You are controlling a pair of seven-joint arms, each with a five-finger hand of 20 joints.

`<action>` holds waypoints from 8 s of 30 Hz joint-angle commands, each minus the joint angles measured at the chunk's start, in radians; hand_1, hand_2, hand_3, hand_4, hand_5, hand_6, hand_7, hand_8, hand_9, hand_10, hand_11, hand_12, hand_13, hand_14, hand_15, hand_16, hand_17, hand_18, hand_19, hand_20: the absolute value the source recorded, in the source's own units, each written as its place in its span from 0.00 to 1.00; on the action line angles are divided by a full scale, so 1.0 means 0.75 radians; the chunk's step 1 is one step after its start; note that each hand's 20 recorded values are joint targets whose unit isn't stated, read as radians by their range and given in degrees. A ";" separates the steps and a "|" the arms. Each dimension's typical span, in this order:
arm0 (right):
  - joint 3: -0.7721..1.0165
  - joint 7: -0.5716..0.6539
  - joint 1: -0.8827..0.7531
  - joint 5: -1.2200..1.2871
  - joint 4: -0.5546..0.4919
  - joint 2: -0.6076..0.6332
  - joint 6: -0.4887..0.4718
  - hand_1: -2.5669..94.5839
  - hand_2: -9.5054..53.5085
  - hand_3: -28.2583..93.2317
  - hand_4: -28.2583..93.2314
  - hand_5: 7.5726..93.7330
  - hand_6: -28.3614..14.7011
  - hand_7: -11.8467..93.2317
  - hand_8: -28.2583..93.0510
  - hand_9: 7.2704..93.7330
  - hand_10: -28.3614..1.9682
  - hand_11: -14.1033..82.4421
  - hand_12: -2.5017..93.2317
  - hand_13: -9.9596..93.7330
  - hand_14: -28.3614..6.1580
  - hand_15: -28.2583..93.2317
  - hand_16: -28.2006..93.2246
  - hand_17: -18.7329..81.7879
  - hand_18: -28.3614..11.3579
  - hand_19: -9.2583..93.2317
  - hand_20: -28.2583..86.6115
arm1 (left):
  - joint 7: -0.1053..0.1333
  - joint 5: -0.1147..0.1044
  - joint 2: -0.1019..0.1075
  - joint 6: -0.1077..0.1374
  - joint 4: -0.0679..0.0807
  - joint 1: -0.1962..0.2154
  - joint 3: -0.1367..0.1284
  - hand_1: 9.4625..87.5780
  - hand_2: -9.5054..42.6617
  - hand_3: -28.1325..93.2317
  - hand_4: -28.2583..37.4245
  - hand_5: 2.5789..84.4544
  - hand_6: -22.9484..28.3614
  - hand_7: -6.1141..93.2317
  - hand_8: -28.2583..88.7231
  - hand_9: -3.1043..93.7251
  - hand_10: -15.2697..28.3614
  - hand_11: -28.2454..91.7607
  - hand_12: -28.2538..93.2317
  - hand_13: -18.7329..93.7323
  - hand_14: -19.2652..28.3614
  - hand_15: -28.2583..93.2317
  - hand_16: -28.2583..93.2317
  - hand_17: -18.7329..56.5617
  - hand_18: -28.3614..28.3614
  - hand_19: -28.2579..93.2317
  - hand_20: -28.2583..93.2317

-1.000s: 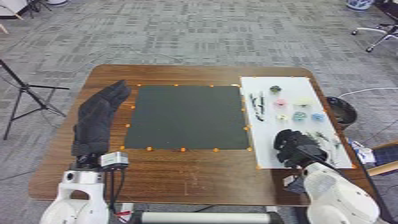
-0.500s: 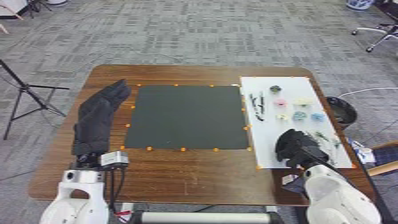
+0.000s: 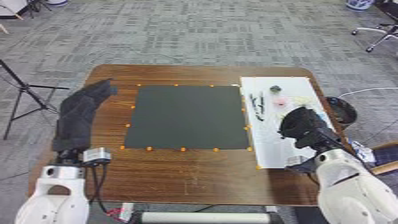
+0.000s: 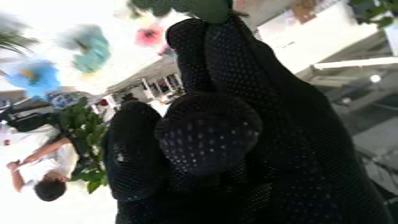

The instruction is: Arrange flowers

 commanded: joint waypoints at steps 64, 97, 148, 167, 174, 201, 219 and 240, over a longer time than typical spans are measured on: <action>-1.337 -0.009 1.290 0.011 0.809 -0.644 -0.188 0.72 0.00 0.69 0.16 0.76 0.63 0.39 0.41 0.98 0.62 0.19 0.35 1.00 0.82 0.70 0.46 0.86 0.48 0.98 0.61 | -0.145 -0.218 0.218 0.255 0.408 -0.222 0.056 0.12 0.68 0.79 0.00 0.58 0.50 0.19 0.17 0.52 0.68 0.39 0.31 0.46 0.70 0.33 0.24 0.31 0.67 0.30 0.35; -1.260 0.126 1.236 0.348 0.781 -0.698 -0.277 0.70 0.00 0.68 0.15 0.73 0.63 0.37 0.39 0.94 0.60 0.17 0.27 1.00 0.79 0.67 0.47 0.84 0.47 0.97 0.60 | -0.052 -0.251 0.201 0.222 0.297 -0.217 0.087 0.14 0.62 0.80 0.00 0.58 0.51 0.20 0.17 0.52 0.69 0.40 0.31 0.47 0.72 0.34 0.23 0.31 0.68 0.31 0.35; -1.245 0.097 1.232 0.548 0.774 -0.583 -0.310 0.36 0.26 0.71 0.16 0.67 0.56 0.24 0.19 0.75 0.47 0.24 0.15 0.99 0.69 0.64 0.50 0.79 0.35 1.00 0.59 | 0.113 -0.364 0.216 0.144 0.026 -0.215 0.056 0.13 0.57 0.80 0.00 0.59 0.51 0.20 0.17 0.53 0.68 0.39 0.31 0.47 0.72 0.34 0.24 0.31 0.68 0.30 0.35; -1.233 0.080 1.243 0.525 0.800 -0.622 -0.302 0.35 0.28 0.70 0.16 0.64 0.56 0.23 0.19 0.72 0.49 0.24 0.14 0.99 0.68 0.64 0.50 0.78 0.33 1.00 0.58 | 0.092 -0.370 0.209 0.126 0.042 -0.223 0.072 0.13 0.56 0.80 0.00 0.58 0.51 0.19 0.17 0.53 0.69 0.39 0.31 0.47 0.72 0.33 0.24 0.31 0.68 0.30 0.35; -1.219 0.060 1.254 0.501 0.828 -0.644 -0.309 0.34 0.28 0.70 0.16 0.63 0.56 0.23 0.19 0.71 0.48 0.24 0.14 0.98 0.68 0.64 0.50 0.78 0.33 1.00 0.58 | 0.089 -0.367 0.207 0.116 0.052 -0.239 0.090 0.13 0.55 0.80 0.00 0.58 0.51 0.19 0.17 0.52 0.68 0.39 0.31 0.47 0.72 0.33 0.24 0.30 0.68 0.30 0.35; -1.094 -0.101 1.248 0.515 0.369 -0.194 -0.164 0.35 0.10 0.74 0.16 0.64 0.60 0.24 0.19 0.69 0.42 0.24 0.17 0.96 0.67 0.66 0.49 0.74 0.30 1.00 0.60 | 0.093 -0.331 0.198 0.167 0.049 -0.181 0.002 0.13 0.54 0.80 0.00 0.58 0.51 0.19 0.17 0.52 0.68 0.39 0.31 0.46 0.71 0.33 0.24 0.30 0.68 0.30 0.35; 0.015 -0.066 0.312 -0.154 0.036 0.166 0.093 0.45 0.00 0.75 0.11 0.66 0.60 0.31 0.20 0.75 0.49 0.33 0.24 0.92 0.68 0.68 0.49 0.72 0.32 0.99 0.62 | 0.088 -0.269 0.159 0.239 0.081 -0.079 -0.133 0.32 0.14 0.78 0.11 0.58 0.47 0.23 0.17 0.52 0.66 0.41 0.33 0.48 0.74 0.39 0.25 0.28 0.79 0.39 0.38; 0.312 0.118 -0.133 -0.268 0.210 0.097 -0.077 0.44 0.00 0.75 0.10 0.69 0.61 0.37 0.20 0.82 0.55 0.51 0.34 0.94 0.72 0.69 0.50 0.75 0.33 1.00 0.64 | 0.068 -0.264 0.133 0.231 0.073 -0.031 -0.134 0.31 0.17 0.78 0.11 0.63 0.40 0.25 0.15 0.53 0.66 0.42 0.32 0.49 0.75 0.41 0.24 0.28 0.77 0.40 0.40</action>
